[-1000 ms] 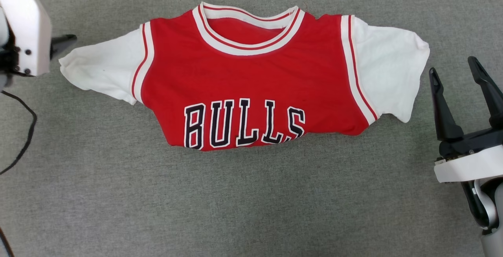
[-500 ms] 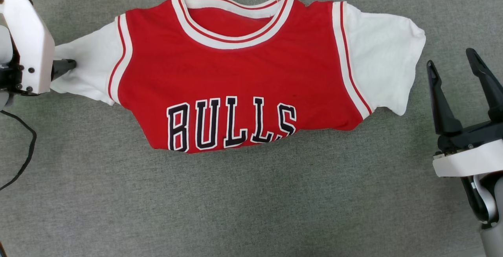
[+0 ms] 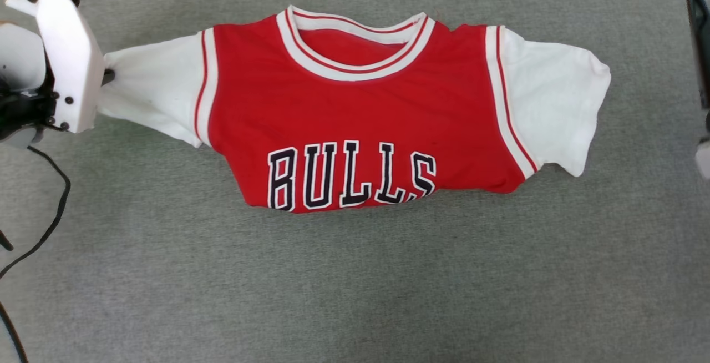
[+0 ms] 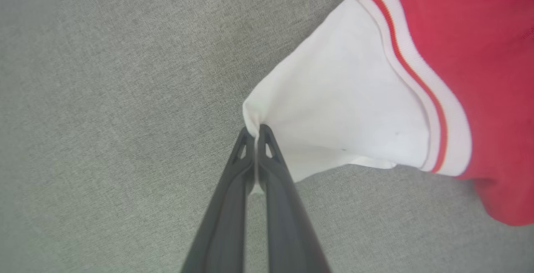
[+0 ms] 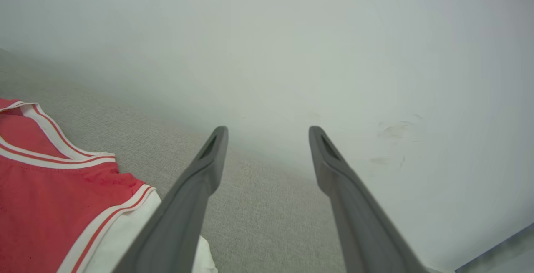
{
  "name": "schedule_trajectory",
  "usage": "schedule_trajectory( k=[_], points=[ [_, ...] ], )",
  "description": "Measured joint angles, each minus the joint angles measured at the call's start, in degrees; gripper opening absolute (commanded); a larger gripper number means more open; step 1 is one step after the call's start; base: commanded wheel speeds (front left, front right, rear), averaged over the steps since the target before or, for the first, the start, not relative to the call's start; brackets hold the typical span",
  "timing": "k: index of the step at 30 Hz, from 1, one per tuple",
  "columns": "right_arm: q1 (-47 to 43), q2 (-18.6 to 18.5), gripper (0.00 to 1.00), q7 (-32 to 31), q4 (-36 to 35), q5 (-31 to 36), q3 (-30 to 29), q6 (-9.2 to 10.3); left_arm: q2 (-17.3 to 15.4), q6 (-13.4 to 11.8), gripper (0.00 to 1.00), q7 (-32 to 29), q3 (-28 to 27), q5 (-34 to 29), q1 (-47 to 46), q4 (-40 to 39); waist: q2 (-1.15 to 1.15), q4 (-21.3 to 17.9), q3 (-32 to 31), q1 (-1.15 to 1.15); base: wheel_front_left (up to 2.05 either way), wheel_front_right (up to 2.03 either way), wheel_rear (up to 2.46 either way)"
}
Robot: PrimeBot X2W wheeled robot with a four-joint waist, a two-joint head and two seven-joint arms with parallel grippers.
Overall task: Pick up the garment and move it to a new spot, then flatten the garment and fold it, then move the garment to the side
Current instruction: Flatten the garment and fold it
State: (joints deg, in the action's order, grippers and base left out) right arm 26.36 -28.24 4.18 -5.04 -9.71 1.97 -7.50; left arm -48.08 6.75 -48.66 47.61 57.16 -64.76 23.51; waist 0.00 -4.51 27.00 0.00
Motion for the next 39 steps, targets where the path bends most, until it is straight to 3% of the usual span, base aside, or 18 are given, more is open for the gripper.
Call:
schedule_trajectory(
  k=[4,11,15,20,23,29,35,36,37,39],
  points=[
    [6.9,-6.4,1.00,-11.0,-0.4,-7.1,5.2,0.00,0.3,0.3,0.00,1.2,0.5,-0.4,-0.6,-2.1,0.00,1.3,-0.5,0.00,0.00,0.00,0.00],
    [18.0,-17.1,1.00,-38.6,3.4,-23.7,17.7,-0.01,2.0,0.6,0.00,2.8,1.8,-1.0,-2.0,-4.7,0.00,3.5,0.3,0.00,0.00,0.00,0.00],
    [23.8,-20.5,1.00,-52.4,6.3,-31.4,22.9,-0.01,2.8,0.6,0.00,3.4,2.4,-1.5,-3.1,-5.5,0.00,4.7,1.3,0.00,0.00,0.00,0.00],
    [27.8,-21.3,1.00,-65.4,11.8,-36.0,26.3,0.00,3.3,0.6,0.00,4.2,2.9,-2.0,-4.0,-6.3,0.00,5.9,2.6,0.00,0.00,0.00,0.00],
    [28.9,-19.7,1.00,-69.4,14.9,-36.7,27.2,0.00,3.6,0.6,0.00,4.8,3.0,-2.0,-4.4,-6.9,0.00,6.5,3.5,0.00,0.00,0.00,0.00],
    [29.5,-15.9,1.00,-70.4,19.5,-35.9,27.9,0.00,4.2,0.6,0.00,5.4,3.2,-2.3,-5.7,-8.2,0.00,7.8,5.7,0.01,0.00,0.00,0.00],
    [28.9,-16.3,1.00,-68.9,19.9,-36.8,29.3,0.01,4.5,0.6,0.00,6.0,3.6,-2.5,-6.0,-8.4,0.00,8.7,7.5,0.00,0.00,0.00,0.00],
    [28.9,-16.4,0.42,-68.1,19.8,-37.0,29.6,0.01,4.5,0.6,0.00,6.1,3.7,-2.5,-6.0,-8.3,0.00,8.6,7.5,0.00,0.00,0.00,0.00],
    [28.9,-16.6,0.00,-67.0,19.7,-37.1,30.0,0.01,4.5,0.6,0.00,6.3,3.7,-2.5,-5.9,-8.1,0.00,8.5,7.3,0.00,0.00,0.00,0.00],
    [28.9,-16.5,0.00,-64.8,19.6,-37.7,30.6,0.01,4.5,0.6,0.00,6.6,3.9,-2.5,-5.6,-7.7,0.00,8.3,6.7,0.00,0.00,0.00,0.00]
  ],
)
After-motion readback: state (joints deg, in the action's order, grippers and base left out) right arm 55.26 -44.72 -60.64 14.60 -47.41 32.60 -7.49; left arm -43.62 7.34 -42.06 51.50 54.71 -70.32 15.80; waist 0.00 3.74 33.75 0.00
